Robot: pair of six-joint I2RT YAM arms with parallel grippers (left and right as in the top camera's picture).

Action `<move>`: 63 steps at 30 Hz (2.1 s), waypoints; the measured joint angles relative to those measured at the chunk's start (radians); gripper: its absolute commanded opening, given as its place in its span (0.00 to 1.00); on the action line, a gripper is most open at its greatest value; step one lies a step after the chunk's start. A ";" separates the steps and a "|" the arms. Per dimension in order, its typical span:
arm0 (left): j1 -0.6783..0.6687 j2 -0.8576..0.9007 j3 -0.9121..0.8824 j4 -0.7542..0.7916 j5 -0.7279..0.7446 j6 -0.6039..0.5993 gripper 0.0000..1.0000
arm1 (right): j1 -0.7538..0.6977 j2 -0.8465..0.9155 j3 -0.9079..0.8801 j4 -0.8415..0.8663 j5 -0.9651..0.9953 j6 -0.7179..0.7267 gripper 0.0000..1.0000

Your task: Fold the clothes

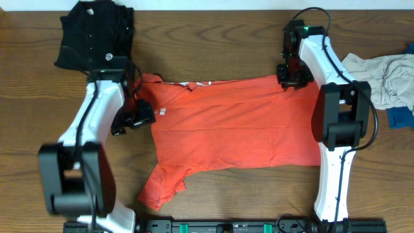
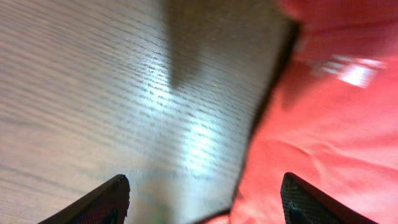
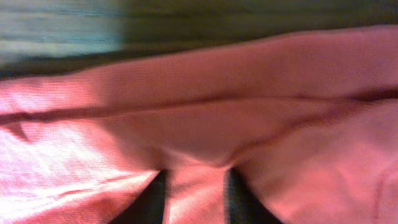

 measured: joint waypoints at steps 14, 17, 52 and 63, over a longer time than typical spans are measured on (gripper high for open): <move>0.000 -0.216 -0.022 -0.250 0.180 0.009 0.78 | -0.008 -0.345 0.051 -0.212 0.000 0.028 0.99; -0.002 -0.217 -0.103 -0.245 0.229 0.027 0.78 | -0.008 -0.364 0.052 -0.280 -0.008 0.033 0.99; -0.021 -0.217 -0.517 0.122 0.269 0.021 0.77 | -0.008 -0.361 0.052 -0.330 -0.016 0.039 0.99; -0.021 -0.217 -0.531 0.158 0.199 -0.006 0.76 | -0.008 -0.361 0.052 -0.330 -0.027 0.039 0.99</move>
